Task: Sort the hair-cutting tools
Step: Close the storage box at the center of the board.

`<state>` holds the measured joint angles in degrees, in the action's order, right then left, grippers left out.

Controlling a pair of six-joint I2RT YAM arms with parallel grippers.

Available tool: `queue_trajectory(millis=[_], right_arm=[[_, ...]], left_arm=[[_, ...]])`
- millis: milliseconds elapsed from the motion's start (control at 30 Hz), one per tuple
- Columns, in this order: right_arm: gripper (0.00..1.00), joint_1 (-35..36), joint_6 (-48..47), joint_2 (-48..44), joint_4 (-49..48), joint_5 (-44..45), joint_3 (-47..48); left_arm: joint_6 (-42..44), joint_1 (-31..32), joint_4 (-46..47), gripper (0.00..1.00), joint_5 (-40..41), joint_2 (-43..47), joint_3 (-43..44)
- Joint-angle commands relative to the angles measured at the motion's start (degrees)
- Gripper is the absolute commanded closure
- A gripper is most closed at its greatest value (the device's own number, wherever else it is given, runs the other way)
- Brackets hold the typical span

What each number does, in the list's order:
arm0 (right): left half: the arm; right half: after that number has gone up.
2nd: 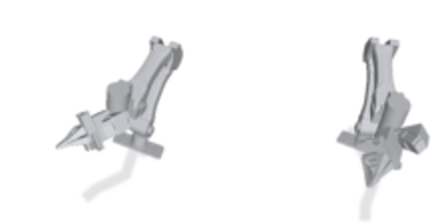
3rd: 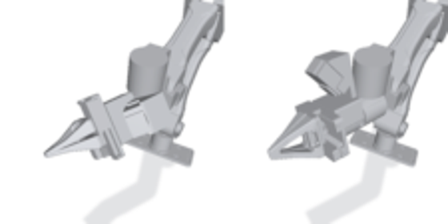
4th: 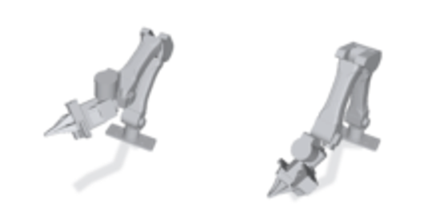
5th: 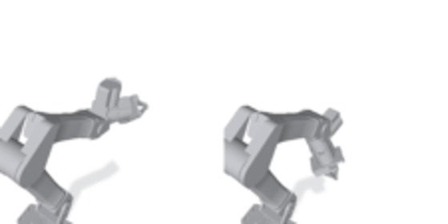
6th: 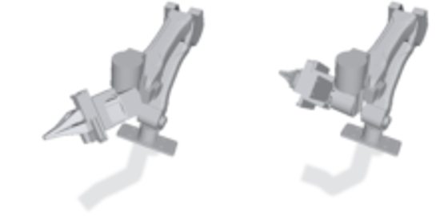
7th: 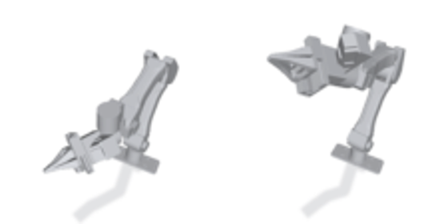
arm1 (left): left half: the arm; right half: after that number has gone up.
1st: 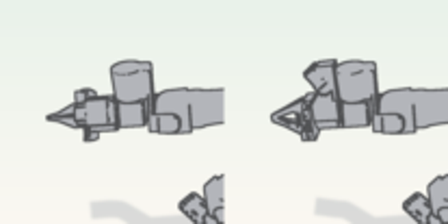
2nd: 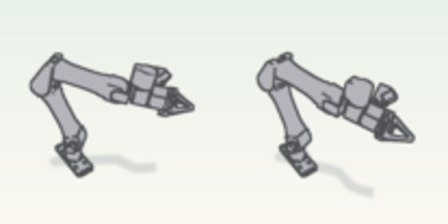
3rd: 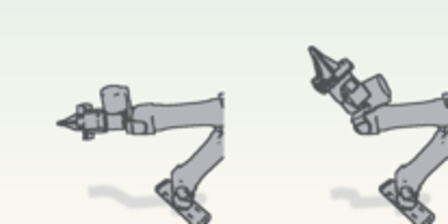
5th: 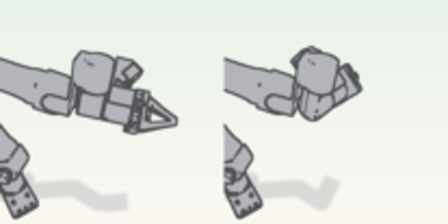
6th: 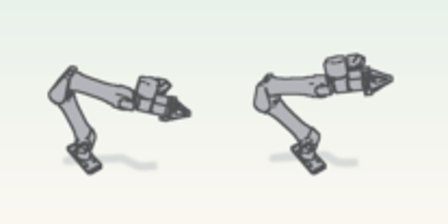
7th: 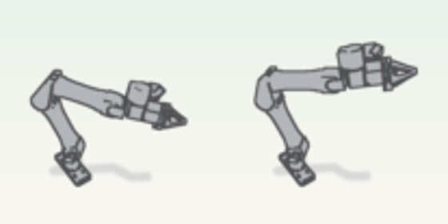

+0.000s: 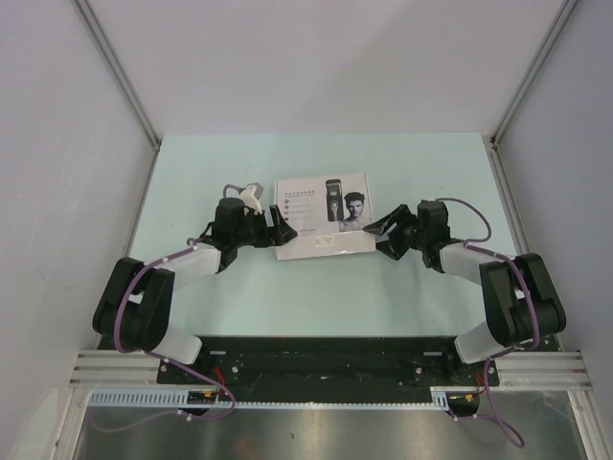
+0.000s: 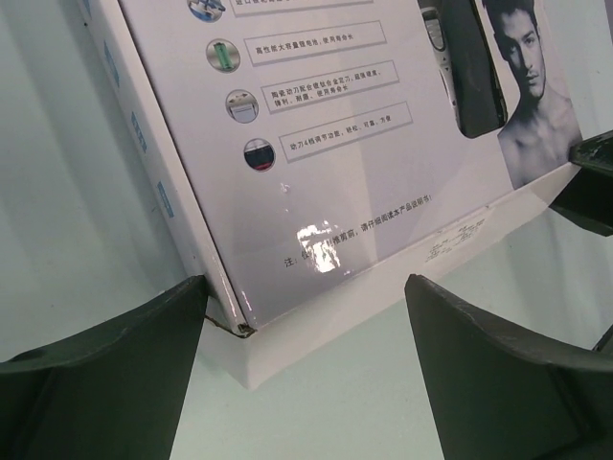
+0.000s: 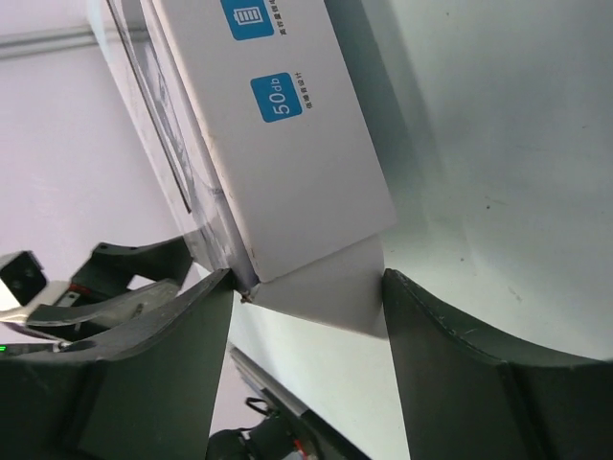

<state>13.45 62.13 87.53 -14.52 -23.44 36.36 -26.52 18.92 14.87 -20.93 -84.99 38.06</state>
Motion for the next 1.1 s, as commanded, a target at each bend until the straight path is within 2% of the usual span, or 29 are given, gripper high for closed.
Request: queue_trajectory(millis=[0,167,233,467,633,867,967,1067], right_arm=[[0.34,-1.06,9.04,-4.47,0.89,-5.99,3.98],[0.34,-2.47,15.73,-3.33,3.10,-10.13,3.63],[0.34,-2.38,17.40,-4.11,0.64,-10.57,3.72],[0.33,-3.26,15.92,-7.10,4.49,-7.67,4.51],[0.31,-3.61,14.35,-10.00,3.80,-5.39,5.64],[0.21,-4.49,-7.87,-10.80,28.36,-0.22,14.51],[0.16,-4.40,-17.64,-11.94,34.20,7.41,16.55],[0.13,-4.49,-23.53,-11.42,33.08,9.64,16.73]], left_arm=[[0.24,0.68,0.77,0.11,-2.36,2.46,1.14],[1.03,0.68,0.77,0.10,-0.70,2.90,0.96],[1.38,0.68,0.77,0.08,-0.34,3.34,1.13],[2.35,0.68,0.68,0.03,1.59,4.83,1.40],[2.88,0.59,-0.19,0.00,3.60,7.03,1.66],[6.04,0.59,-7.31,0.00,12.22,11.07,5.00],[5.35,0.59,-8.63,0.00,11.00,12.21,5.44],[3.85,0.59,-9.42,0.00,9.86,12.31,5.27]])
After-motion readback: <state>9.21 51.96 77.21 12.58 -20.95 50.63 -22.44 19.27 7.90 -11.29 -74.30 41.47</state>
